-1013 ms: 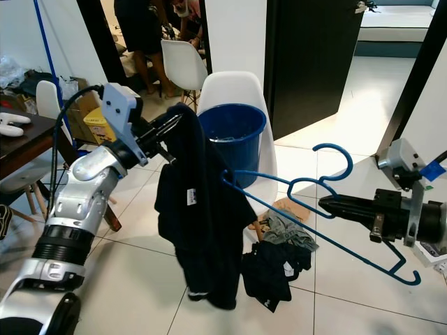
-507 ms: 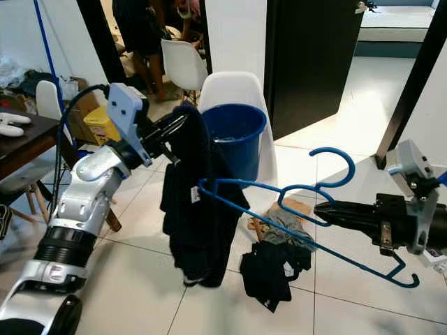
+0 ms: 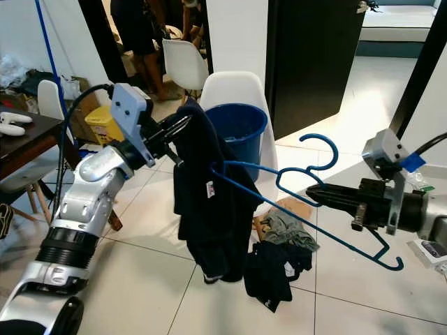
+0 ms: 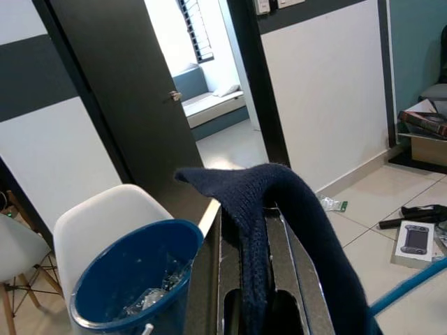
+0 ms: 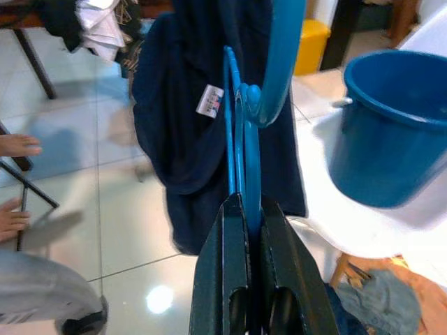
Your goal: Hang hanger
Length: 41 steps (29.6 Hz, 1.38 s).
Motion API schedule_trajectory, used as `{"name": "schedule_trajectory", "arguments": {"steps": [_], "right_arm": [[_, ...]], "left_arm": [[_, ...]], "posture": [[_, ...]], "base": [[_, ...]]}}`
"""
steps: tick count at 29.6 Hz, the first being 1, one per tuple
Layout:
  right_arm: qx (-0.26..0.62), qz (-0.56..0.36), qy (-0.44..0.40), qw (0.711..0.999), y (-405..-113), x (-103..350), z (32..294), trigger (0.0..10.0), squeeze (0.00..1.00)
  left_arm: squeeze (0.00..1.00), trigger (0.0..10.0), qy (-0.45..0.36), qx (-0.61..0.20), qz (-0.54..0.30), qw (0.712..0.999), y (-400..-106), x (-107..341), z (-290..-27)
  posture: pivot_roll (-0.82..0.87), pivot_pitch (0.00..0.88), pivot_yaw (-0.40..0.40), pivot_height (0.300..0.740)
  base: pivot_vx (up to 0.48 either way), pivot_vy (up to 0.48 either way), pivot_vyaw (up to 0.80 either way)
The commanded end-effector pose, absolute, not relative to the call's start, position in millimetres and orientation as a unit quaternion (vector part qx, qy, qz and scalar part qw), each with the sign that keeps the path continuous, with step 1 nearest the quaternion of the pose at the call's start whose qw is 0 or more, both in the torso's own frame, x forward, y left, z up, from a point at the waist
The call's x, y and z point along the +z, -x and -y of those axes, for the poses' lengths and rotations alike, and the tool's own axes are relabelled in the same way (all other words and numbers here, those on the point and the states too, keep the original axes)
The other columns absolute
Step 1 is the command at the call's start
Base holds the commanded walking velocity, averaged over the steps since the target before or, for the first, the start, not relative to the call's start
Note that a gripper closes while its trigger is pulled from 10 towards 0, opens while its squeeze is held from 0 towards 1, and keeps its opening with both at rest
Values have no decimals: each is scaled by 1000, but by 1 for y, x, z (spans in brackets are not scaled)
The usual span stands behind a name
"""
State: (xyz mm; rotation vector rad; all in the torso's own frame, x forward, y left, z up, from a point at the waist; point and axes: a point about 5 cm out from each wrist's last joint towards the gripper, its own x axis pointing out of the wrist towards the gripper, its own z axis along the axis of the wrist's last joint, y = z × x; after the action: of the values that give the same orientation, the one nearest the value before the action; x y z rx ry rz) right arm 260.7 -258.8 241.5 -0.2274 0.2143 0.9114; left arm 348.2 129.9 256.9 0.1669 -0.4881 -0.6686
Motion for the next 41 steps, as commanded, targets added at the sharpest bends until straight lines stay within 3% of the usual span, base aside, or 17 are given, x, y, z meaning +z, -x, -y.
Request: {"name": "schedule_trajectory", "arguments": {"steps": [1,6,13,18,21,25,33,41], "right_arm": [[422,-115,110,893,-266,238,256,10000,0],[383,-119,109,910,-277,240,255,10000,0],[399,-75,66,912,-279,251,245,10000,0],[456,-17,2,890,-269,264,234,10000,0],[495,-25,9,869,-258,260,228,10000,0],[504,-32,9,863,-256,257,227,10000,0],[490,-54,12,870,-258,252,229,10000,0],[423,-113,40,898,-275,234,230,10000,0]], "left_arm": [[0,10000,-73,-323,249,910,-345,262,-130],[0,10000,-67,-330,250,908,-343,261,-123],[0,10000,-69,-328,239,911,-344,255,-118],[0,10000,-89,-284,226,927,-352,251,-126],[0,10000,-116,-244,220,937,-357,251,-138],[0,10000,-126,-221,219,942,-360,252,-147],[0,10000,-123,-205,228,944,-360,257,-155],[0,10000,-90,-237,246,936,-355,259,-130]], "posture": [[-63,0,54,740],[-65,0,53,740],[-72,0,53,740],[-72,0,54,740],[-71,0,52,740],[-74,0,51,740],[-71,0,48,740],[-70,0,47,740]], "base": [[0,0,0],[0,0,0],[0,0,0],[0,0,0],[0,0,0],[0,0,0],[0,0,0],[0,0,0]]}}
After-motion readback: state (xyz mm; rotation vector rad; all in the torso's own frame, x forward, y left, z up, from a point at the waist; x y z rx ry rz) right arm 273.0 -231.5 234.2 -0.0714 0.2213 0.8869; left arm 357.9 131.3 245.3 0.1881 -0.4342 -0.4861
